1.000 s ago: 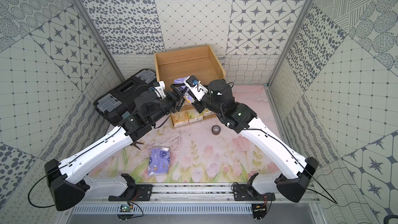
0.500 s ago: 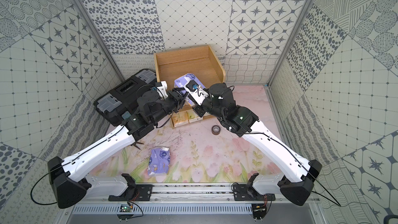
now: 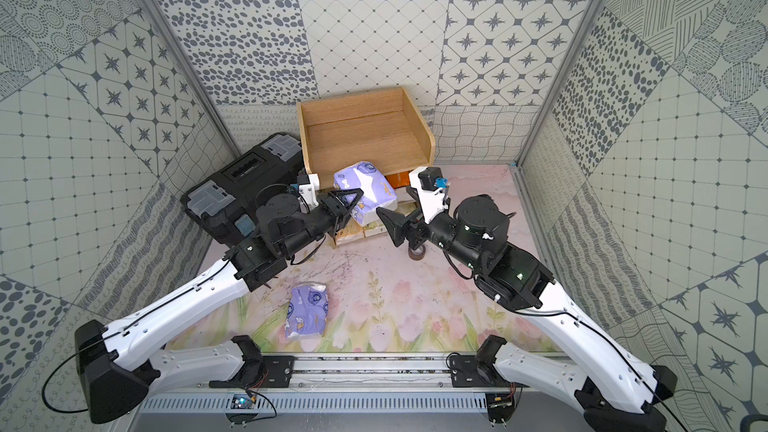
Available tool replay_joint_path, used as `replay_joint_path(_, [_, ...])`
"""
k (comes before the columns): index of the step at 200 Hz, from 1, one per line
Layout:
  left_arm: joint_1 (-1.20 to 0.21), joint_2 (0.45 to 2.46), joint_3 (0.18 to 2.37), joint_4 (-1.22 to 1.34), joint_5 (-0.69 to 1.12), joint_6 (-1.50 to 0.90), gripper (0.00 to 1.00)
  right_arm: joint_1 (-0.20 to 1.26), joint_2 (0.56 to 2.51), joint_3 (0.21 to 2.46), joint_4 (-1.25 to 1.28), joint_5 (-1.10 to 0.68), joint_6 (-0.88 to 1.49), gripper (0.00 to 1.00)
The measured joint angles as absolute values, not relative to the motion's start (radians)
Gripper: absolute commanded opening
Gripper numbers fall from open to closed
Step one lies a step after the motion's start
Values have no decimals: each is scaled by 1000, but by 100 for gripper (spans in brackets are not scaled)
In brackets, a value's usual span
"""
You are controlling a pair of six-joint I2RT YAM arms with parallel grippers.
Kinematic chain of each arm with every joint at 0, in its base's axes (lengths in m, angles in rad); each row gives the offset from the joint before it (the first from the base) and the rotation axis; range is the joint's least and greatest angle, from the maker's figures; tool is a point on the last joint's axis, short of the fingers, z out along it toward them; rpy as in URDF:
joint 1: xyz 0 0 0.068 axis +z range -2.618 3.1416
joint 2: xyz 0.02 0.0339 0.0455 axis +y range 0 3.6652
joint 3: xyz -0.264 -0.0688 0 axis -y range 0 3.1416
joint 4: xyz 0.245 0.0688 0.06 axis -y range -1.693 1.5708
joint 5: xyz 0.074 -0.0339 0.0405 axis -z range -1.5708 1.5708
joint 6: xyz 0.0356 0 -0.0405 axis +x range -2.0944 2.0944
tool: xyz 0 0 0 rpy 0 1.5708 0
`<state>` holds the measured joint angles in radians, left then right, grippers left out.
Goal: Remove the tissue boxes from the shelf
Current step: Pick up a box of tissues from the shelf.
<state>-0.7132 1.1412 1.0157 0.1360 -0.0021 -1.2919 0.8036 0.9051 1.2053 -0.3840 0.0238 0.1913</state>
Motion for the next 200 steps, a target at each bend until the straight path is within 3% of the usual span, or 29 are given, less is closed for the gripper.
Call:
replay_joint_path(52, [-727, 1035, 840, 184, 128, -1237, 29, 634, 818, 1002, -383, -160, 572, 90])
replay_joint_path(106, [-741, 963, 678, 282, 259, -1203, 26, 616, 827, 832, -287, -391, 784, 90])
replay_joint_path(200, [-751, 897, 530, 476, 371, -1199, 24, 594, 909, 687, 53, -614, 998, 67])
